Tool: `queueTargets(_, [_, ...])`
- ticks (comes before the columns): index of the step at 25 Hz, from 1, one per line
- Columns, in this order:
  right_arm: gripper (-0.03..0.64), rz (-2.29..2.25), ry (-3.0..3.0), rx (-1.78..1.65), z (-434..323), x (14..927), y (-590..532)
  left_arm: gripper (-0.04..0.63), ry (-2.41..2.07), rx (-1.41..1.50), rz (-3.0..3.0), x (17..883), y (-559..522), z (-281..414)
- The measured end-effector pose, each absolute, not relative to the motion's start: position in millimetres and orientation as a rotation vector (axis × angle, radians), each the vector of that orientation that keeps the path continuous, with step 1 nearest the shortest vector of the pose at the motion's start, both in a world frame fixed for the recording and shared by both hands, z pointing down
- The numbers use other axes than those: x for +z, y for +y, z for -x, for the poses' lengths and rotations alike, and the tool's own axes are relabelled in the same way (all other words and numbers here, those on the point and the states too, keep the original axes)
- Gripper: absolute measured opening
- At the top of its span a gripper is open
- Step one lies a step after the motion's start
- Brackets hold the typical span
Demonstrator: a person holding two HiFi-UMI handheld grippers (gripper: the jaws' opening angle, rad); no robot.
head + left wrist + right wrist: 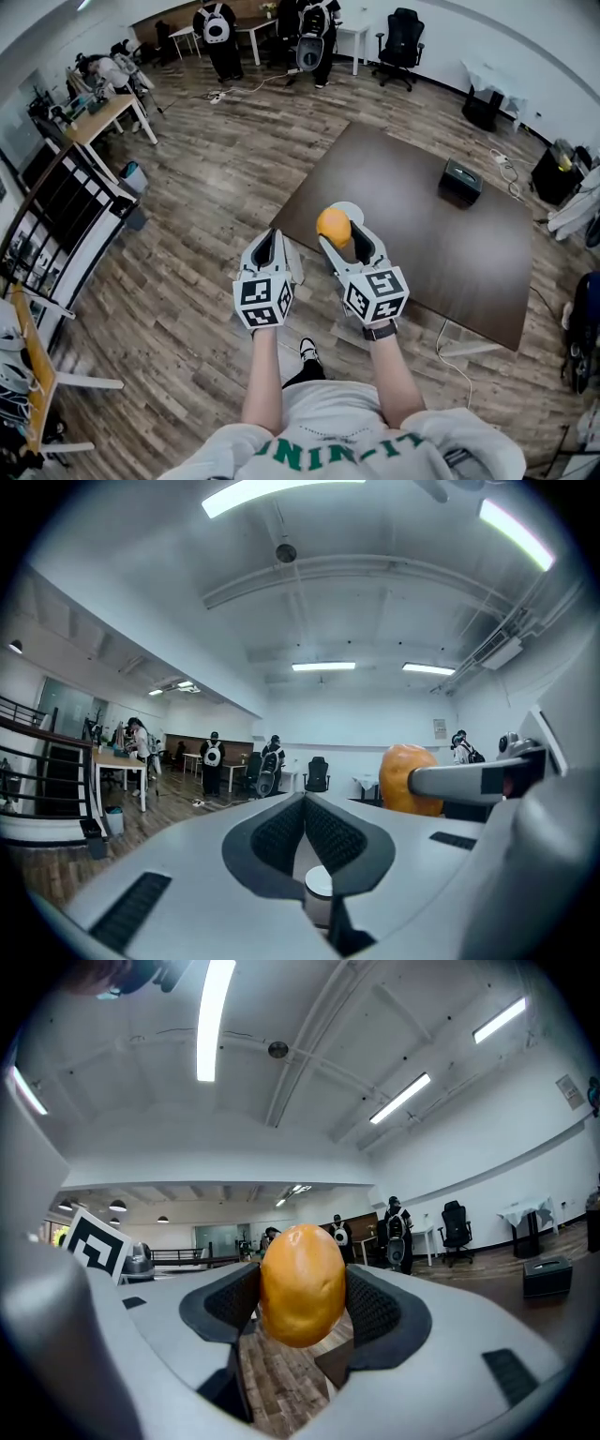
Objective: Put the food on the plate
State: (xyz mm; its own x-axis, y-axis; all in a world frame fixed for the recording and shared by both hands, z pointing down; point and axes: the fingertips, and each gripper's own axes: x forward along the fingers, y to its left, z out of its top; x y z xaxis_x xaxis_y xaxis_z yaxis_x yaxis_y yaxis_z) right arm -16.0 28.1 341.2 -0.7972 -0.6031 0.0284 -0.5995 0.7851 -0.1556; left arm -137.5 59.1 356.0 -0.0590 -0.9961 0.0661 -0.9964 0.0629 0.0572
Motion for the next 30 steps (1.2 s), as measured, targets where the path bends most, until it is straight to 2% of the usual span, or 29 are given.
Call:
queueTargets(9, [0.296, 1.061, 2.908, -0.267, 86, 346, -54, 0.014, -2.214, 0.009, -2.123, 358, -19, 215])
queueTargets(14, [0.296, 1.14, 2.905, -0.242, 104, 355, -89, 0.014, -2.172, -0.001, -2.172, 362, -57, 236])
queueTargets(30, [0.296, 1.394, 2.879, -0.26, 69, 385, -202, 0.014, -1.94, 0.06, -2.366, 388, -193, 183])
